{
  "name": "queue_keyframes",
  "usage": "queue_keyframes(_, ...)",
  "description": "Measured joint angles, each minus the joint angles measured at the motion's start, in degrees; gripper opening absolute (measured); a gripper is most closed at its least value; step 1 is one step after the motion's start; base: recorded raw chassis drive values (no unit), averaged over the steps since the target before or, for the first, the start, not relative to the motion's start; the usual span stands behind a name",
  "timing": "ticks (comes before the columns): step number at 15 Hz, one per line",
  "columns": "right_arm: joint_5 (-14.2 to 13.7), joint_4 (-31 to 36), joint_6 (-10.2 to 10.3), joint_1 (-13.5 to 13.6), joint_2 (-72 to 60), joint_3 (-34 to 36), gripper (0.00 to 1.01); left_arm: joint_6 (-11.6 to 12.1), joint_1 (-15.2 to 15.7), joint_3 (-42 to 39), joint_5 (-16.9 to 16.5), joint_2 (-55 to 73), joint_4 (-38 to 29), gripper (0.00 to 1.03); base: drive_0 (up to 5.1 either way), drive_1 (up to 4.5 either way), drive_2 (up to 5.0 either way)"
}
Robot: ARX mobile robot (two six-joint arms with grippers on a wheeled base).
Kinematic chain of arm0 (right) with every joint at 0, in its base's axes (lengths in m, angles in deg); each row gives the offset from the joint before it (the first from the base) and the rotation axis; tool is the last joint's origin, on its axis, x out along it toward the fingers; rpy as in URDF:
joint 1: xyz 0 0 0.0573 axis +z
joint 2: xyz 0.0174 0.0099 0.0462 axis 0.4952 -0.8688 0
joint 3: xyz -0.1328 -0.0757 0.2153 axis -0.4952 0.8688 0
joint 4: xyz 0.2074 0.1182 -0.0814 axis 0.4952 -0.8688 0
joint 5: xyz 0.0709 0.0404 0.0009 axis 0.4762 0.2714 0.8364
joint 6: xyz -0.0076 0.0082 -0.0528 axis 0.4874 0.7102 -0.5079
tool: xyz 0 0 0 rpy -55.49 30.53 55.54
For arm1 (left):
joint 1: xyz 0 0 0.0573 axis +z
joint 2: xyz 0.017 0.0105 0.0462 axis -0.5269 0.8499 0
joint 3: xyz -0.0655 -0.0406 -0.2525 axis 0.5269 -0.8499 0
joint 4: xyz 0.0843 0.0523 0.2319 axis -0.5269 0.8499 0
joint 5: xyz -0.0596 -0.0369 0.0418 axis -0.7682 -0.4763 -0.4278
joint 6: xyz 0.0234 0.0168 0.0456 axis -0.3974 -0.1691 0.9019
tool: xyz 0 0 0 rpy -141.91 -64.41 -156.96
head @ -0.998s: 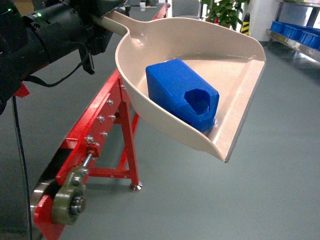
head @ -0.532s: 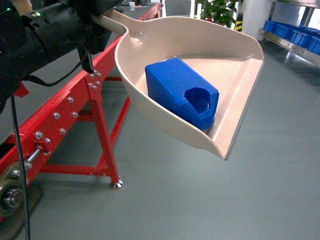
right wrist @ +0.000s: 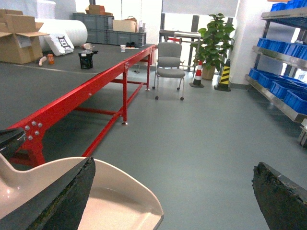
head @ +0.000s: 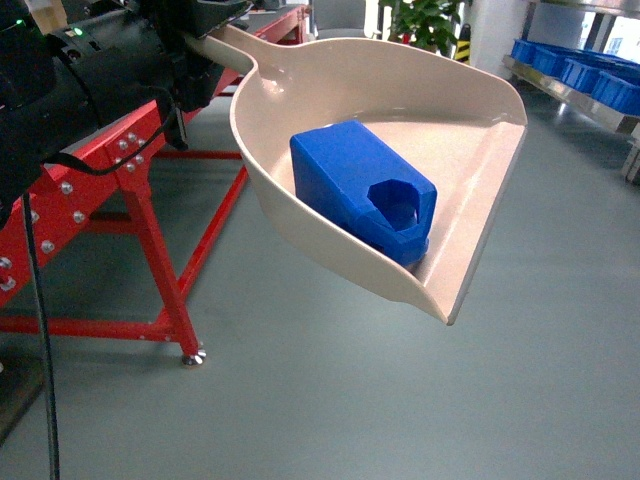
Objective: Place part in tray to right shelf
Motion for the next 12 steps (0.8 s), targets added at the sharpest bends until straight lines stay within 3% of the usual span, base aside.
queue_keyframes(6, 0.0, 0.0, 0.0, 0.0, 0.0, 0.0, 0.98, 0.0, 0.1, 0.0, 0.0, 0.0, 0.0, 0.12, 4.9, -3.15, -1.7)
queue_keyframes(10, -0.5, 0.0, 0.0, -0.4, 0.0, 0.0, 0.98, -0.1, -0.8, 0.0, -0.2, 0.0, -0.3, 0.12, 3.1, -2.6, -0.6)
queue_keyframes(12, -0.1, 0.2, 0.0, -0.2, 0.4, 0.0, 0.98, -0.1, -0.3, -0.1, -0.2, 0.0, -0.4, 0.12, 0.2, 4.53, -4.0)
